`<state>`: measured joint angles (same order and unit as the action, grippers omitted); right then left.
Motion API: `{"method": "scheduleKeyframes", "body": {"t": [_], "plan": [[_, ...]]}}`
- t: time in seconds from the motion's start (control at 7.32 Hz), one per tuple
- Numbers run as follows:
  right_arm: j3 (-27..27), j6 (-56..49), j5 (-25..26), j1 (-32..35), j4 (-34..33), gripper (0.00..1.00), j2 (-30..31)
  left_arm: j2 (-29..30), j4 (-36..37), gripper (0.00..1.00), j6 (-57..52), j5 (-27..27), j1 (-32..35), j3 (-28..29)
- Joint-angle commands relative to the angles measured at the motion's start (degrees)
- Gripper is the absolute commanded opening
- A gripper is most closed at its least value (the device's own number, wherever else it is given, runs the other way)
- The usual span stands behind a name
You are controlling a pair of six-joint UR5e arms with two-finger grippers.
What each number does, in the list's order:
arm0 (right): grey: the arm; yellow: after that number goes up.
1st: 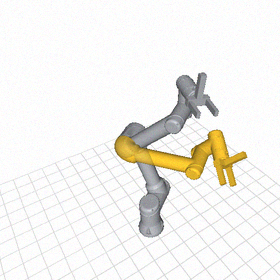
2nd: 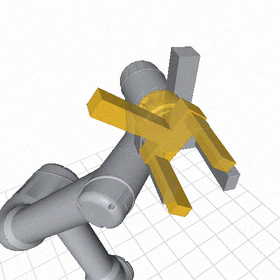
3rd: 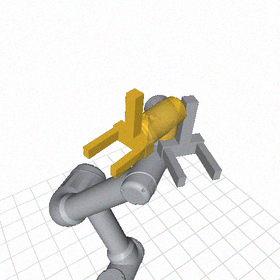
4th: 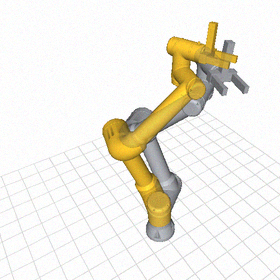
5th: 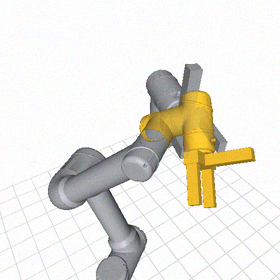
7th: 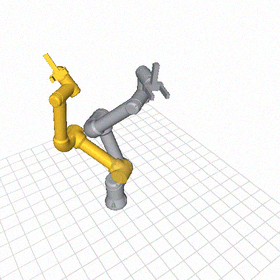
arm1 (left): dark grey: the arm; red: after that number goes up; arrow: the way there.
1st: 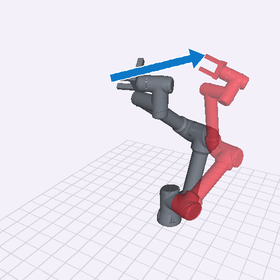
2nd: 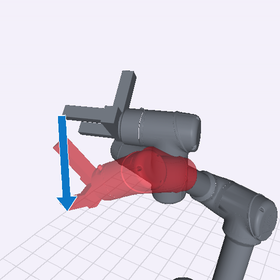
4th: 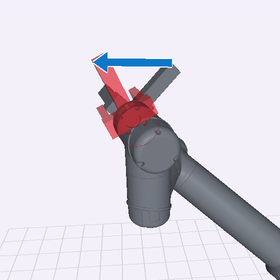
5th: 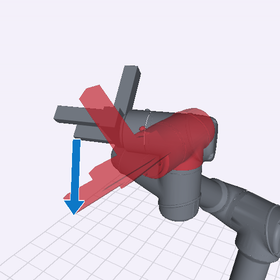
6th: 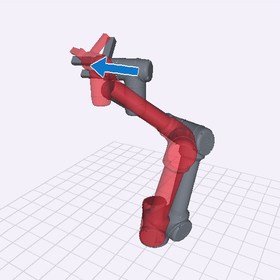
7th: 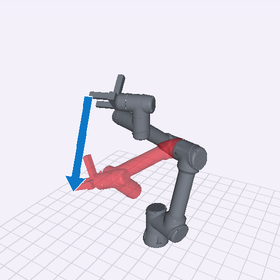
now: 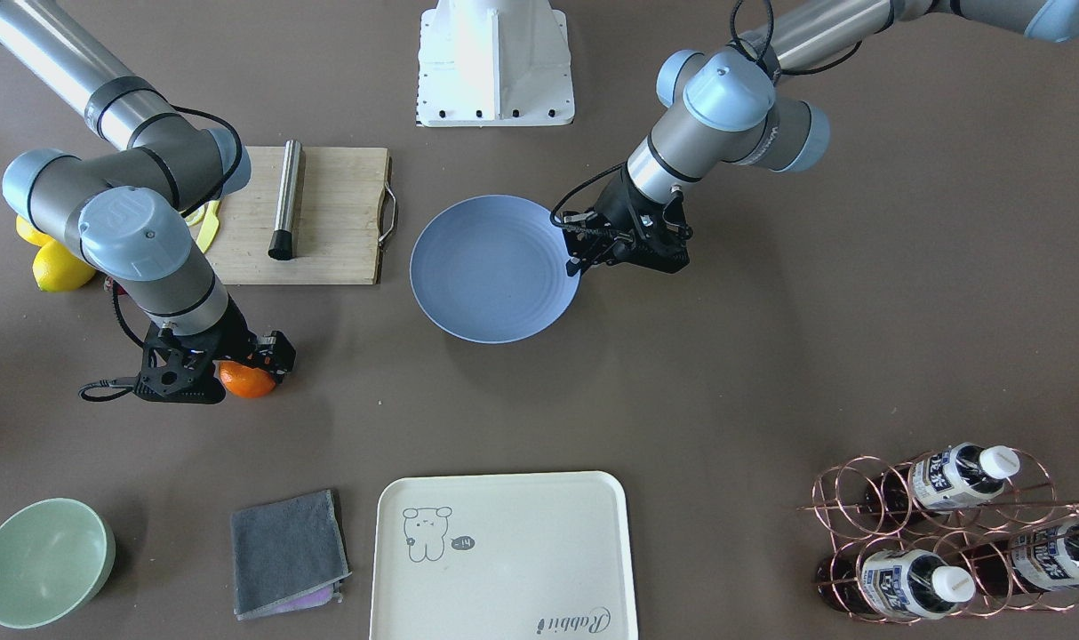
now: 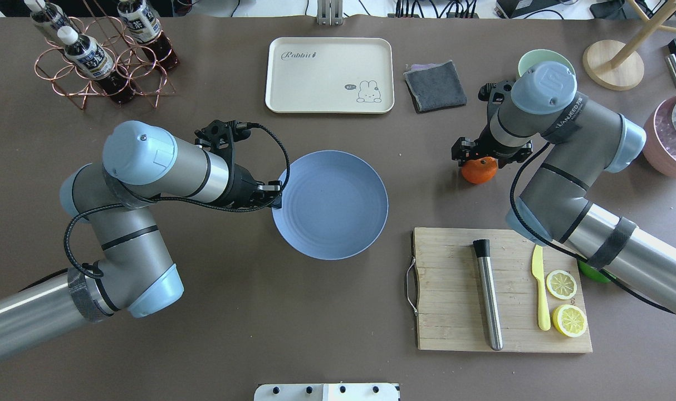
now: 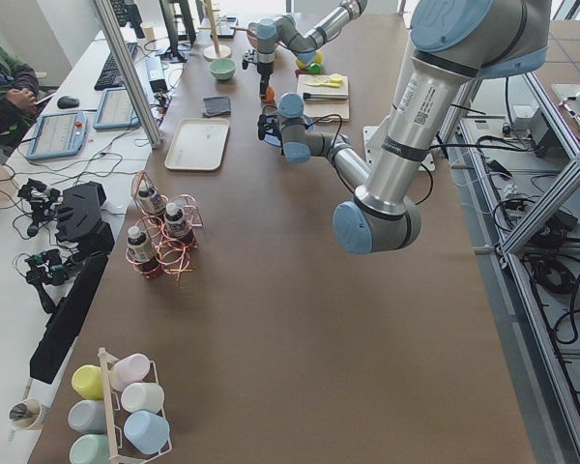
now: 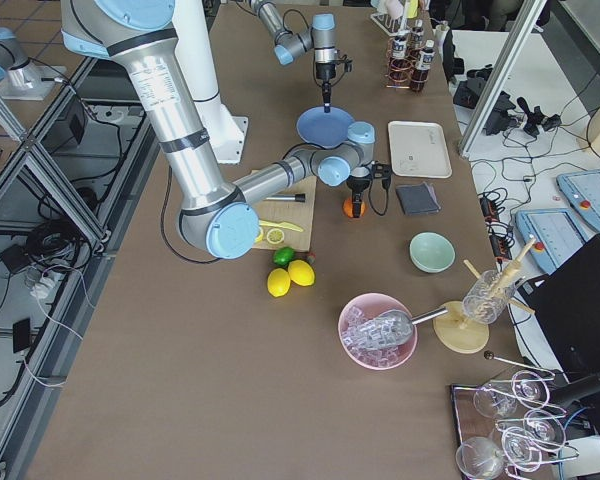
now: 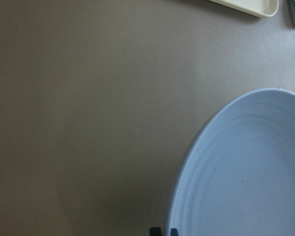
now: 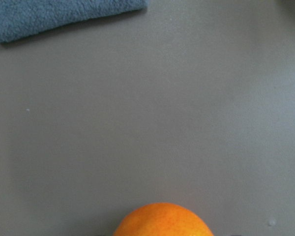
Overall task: Pick orange to plate
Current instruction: 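Close the right gripper on the orange and lift it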
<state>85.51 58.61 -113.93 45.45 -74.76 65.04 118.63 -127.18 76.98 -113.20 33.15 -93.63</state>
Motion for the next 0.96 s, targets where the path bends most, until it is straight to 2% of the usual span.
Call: {"method": "scheduleKeyframes", "body": {"t": [0.0,0.27,0.41,0.82], "plan": [[-0.2,-0.2,0.1,-0.2,0.9,0.00,0.0,-0.1,0.0,0.00,0.0,4.7,-3.2,1.3],[1.5,0.1,-2.0,2.7,0.8,0.00,-0.4,0.1,0.0,0.00,0.0,7.6,-6.2,1.7],[2.1,-0.2,-4.8,4.4,0.8,0.00,-0.4,0.9,0.0,0.00,0.1,7.7,-6.6,2.5],[4.1,-0.2,-6.3,5.3,0.2,0.00,-0.4,2.5,0.1,0.00,1.8,8.4,-4.8,4.6]]}}
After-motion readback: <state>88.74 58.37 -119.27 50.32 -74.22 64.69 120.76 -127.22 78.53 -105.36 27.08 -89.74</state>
